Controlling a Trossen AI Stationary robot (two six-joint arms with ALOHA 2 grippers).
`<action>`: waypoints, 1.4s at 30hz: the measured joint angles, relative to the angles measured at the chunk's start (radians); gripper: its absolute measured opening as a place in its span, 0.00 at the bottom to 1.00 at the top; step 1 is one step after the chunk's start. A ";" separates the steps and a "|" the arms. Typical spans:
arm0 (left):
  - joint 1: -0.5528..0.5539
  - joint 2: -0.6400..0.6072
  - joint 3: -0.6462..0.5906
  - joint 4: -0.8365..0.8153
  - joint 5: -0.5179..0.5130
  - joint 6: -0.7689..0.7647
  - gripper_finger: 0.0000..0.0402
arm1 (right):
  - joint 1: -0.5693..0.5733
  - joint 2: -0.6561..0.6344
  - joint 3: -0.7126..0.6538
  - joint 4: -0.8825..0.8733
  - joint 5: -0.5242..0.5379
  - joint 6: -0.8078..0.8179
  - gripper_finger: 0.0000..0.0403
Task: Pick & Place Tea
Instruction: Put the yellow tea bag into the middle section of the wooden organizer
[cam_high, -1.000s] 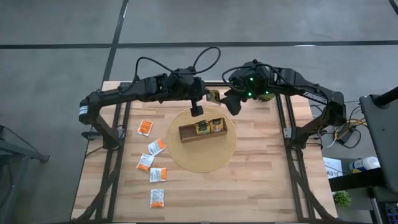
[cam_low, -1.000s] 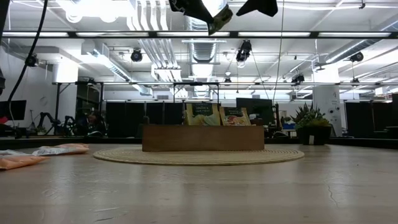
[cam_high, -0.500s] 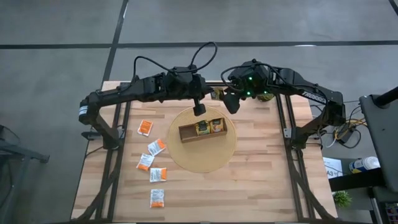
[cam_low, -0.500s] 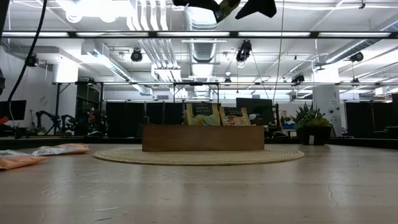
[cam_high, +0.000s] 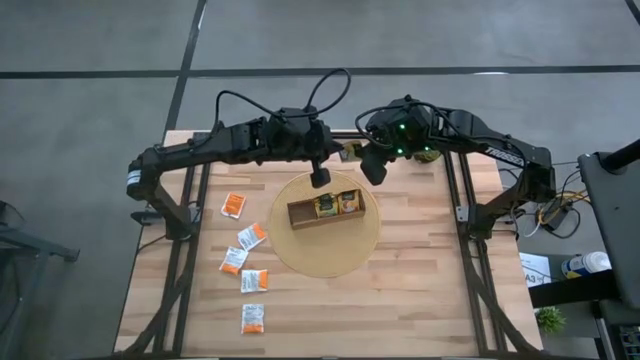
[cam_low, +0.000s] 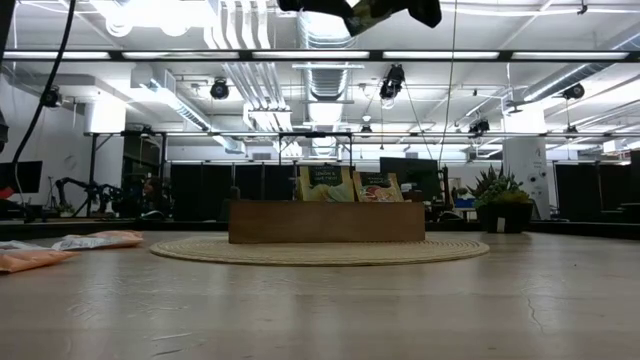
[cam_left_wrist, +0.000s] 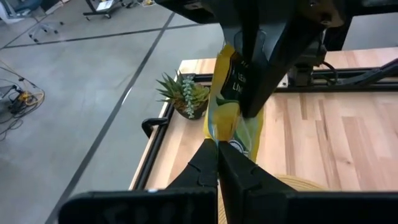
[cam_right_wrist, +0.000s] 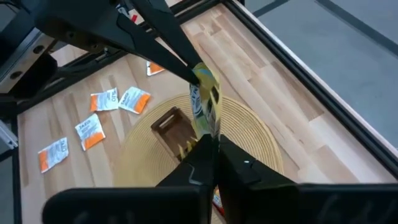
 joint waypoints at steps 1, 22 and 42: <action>0.000 0.000 0.000 -0.004 0.002 0.000 0.00 | 0.000 0.000 0.000 0.000 -0.008 0.000 0.02; 0.006 0.000 0.003 -0.119 -0.001 -0.124 0.55 | 0.000 -0.002 0.000 -0.017 -0.087 -0.058 0.02; 0.007 0.105 -0.029 -0.366 0.202 -0.217 0.55 | 0.002 -0.083 0.000 -0.262 -0.086 -0.161 0.02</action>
